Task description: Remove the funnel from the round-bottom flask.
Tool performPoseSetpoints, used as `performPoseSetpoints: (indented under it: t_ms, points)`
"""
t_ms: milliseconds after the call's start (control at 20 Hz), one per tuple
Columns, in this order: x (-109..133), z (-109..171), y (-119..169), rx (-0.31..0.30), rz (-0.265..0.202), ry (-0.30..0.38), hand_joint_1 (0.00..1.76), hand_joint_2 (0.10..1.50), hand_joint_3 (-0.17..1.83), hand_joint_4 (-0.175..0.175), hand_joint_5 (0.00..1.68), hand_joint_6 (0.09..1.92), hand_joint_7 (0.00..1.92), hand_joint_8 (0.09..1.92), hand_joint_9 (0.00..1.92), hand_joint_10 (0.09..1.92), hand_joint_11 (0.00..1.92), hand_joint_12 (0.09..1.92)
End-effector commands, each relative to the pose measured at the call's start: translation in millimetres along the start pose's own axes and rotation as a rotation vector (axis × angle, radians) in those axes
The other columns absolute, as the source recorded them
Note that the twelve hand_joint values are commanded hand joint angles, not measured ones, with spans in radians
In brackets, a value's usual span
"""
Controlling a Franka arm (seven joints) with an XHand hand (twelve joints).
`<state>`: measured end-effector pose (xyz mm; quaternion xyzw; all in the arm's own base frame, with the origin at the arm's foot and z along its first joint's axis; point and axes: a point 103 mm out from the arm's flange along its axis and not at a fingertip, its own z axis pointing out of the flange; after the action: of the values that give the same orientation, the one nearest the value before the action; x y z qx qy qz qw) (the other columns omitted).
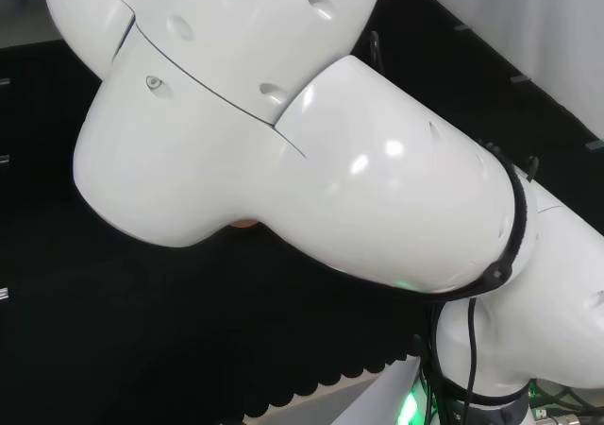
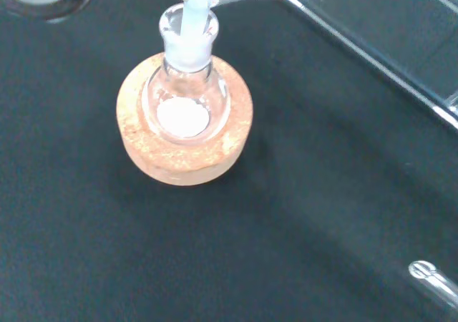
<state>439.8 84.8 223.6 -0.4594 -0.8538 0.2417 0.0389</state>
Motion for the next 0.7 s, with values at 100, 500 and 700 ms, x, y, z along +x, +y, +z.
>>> performPoseSetpoints:
  t_ms: [100, 500, 700]
  points:
    - [-1.3, -35.1, -18.9, 0.072, -0.024, -0.042, 0.82, 0.64, 0.56, 0.012, 0.68, 0.67, 0.75, 0.57, 1.16, 0.3, 0.82, 1.16]
    - [-10.9, -72.6, -48.8, 0.074, 0.01, -0.063, 0.82, 0.64, 0.56, 0.009, 0.66, 0.68, 0.72, 0.57, 1.15, 0.3, 0.81, 1.16]
    - [-22.2, -88.9, -64.4, 0.056, 0.045, -0.065, 0.82, 0.64, 0.57, 0.008, 0.65, 0.68, 0.72, 0.57, 1.14, 0.29, 0.8, 1.16]
